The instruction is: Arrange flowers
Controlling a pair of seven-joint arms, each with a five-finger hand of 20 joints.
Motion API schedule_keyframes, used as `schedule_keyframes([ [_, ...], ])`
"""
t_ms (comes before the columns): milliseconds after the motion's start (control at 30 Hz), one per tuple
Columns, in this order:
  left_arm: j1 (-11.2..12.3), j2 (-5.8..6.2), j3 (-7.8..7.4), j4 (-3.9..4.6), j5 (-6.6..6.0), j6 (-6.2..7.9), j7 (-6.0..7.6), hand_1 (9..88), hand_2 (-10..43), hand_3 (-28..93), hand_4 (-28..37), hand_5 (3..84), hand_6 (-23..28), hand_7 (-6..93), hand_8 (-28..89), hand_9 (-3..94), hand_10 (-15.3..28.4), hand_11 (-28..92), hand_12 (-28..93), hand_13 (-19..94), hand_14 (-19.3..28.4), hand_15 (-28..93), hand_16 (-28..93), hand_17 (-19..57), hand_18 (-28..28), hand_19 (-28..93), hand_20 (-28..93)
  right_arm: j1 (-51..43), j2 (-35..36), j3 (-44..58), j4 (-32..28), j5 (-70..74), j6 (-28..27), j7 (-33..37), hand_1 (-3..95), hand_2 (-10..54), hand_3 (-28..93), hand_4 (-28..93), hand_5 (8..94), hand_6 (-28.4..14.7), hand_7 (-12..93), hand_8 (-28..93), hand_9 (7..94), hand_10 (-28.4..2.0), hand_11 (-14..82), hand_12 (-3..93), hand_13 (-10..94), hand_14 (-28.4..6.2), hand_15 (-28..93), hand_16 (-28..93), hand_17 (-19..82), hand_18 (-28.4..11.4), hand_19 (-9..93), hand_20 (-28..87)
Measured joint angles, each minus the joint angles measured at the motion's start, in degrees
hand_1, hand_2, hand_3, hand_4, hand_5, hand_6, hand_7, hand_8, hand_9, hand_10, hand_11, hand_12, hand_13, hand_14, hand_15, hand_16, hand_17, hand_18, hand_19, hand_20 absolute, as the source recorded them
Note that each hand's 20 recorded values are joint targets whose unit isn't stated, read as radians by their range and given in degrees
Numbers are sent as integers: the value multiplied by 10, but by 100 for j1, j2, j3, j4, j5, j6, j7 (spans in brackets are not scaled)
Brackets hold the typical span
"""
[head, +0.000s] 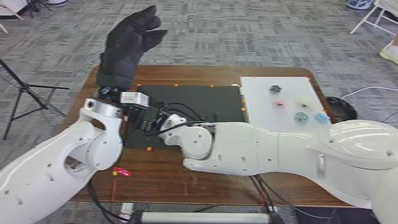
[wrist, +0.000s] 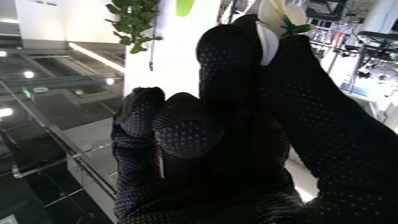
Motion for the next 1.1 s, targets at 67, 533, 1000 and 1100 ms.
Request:
schedule_keyframes([
  [67,-16,-38,1,16,2,-12,-6,294,-36,698,-226,320,20,245,-104,270,120,293,204,246,144,383,49,-79,201,410,174,-18,-3,19,18,1,7,-21,466,-94,825,-270,789,31,333,23,835,-56,284,535,714,-65,796,379,334,-194,844,496],
  [533,82,-66,-109,-31,13,-95,4,294,-35,697,-226,319,20,243,-102,271,121,291,205,246,144,381,50,-79,201,409,174,-149,-36,52,28,259,242,-137,472,-95,810,-281,789,36,318,29,829,-59,299,525,708,-66,797,386,328,-194,840,497],
  [1000,291,169,-311,-87,-1,-177,-92,294,-35,697,-226,318,20,240,-101,270,122,290,205,245,144,381,51,-79,202,408,174,-272,-38,138,107,324,663,-291,473,-95,813,-282,792,36,313,26,830,-58,302,518,707,-66,798,389,327,-191,836,499],
  [1100,60,154,-38,27,2,-185,-92,294,-35,697,-225,318,19,241,-101,271,122,290,206,245,145,380,51,-79,202,408,174,-290,-8,193,133,266,553,-284,473,-95,813,-283,793,36,311,25,832,-57,297,520,706,-68,798,389,328,-191,836,499],
])
